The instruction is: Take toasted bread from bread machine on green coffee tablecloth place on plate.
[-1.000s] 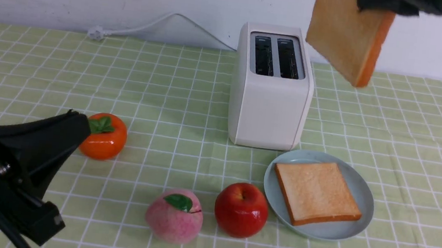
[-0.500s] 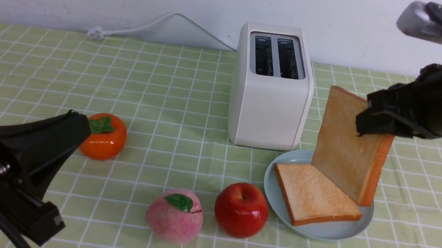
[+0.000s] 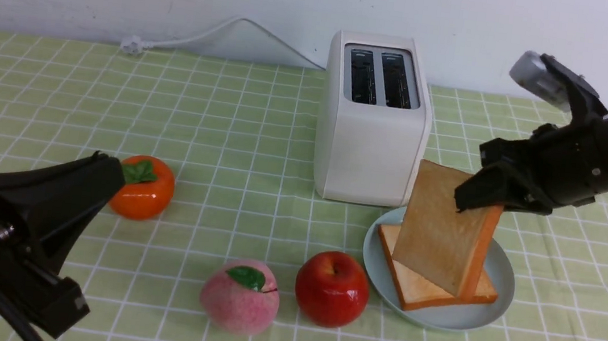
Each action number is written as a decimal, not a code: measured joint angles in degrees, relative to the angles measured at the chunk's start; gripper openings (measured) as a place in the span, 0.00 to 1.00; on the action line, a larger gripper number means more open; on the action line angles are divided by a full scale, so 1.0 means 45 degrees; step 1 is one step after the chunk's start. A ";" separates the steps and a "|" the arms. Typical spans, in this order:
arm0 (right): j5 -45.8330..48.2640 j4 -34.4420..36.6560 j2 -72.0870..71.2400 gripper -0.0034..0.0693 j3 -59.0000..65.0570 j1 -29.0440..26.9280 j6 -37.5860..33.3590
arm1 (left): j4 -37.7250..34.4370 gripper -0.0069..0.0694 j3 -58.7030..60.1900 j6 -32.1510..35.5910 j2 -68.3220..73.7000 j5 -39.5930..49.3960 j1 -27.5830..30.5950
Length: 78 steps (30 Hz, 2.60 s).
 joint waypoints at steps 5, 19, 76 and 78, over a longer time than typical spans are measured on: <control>0.0503 0.1482 0.0746 0.22 0.0000 -0.0384 -0.0932 | 0.0000 0.08 0.0000 0.0000 0.0000 0.0004 0.0000; -0.1852 0.1828 0.1744 0.22 0.0000 -0.0407 -0.1321 | 0.0000 0.08 0.0000 0.0000 0.0000 0.0004 0.0000; 0.0424 -0.8264 -1.8502 0.08 0.8498 -0.0407 0.5852 | -0.0044 0.09 0.0000 0.0024 -0.6379 1.0110 0.0000; -0.0038 -0.8264 -1.8502 0.08 0.8702 -0.0407 0.5863 | -0.0038 0.09 0.0000 0.0024 -0.6379 1.0356 0.0000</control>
